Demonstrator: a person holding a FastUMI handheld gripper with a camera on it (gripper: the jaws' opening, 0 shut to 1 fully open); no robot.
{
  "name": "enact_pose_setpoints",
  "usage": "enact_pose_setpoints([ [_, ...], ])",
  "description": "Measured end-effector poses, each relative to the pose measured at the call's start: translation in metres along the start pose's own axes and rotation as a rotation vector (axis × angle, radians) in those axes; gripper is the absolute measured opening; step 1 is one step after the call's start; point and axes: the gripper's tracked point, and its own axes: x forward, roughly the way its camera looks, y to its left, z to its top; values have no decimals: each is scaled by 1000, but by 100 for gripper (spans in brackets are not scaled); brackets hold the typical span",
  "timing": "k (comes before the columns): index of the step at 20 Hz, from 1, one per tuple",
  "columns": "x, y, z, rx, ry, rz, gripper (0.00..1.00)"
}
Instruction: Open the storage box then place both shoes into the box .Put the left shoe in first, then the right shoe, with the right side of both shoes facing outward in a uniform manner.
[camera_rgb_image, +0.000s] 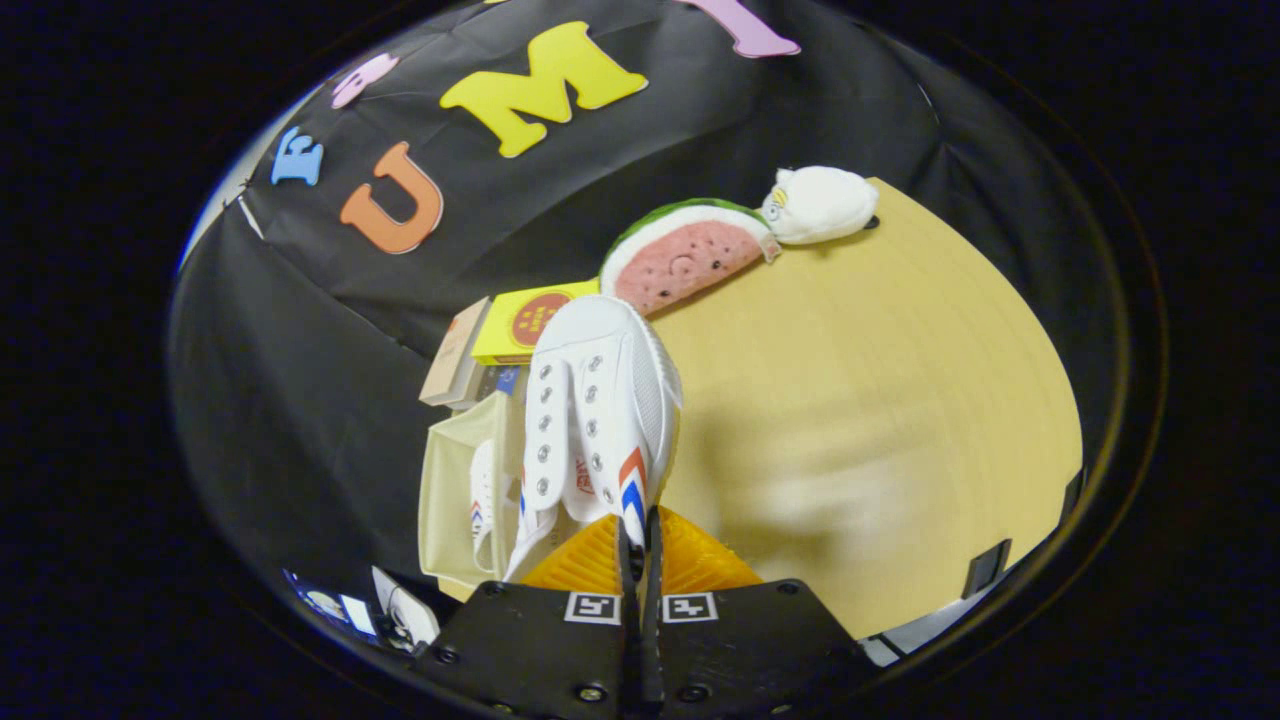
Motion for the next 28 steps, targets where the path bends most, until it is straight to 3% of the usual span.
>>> enact_pose_setpoints([
  [7, 21, 119, -22, -51, -35, 24, 0],
  [11, 47, 159, -40, -44, -33, 22, 0],
  [21, 113, 153, -70, -111, -36, -133, 0],
  [28, 129, 139, -85, -107, 1, -159, 0],
])
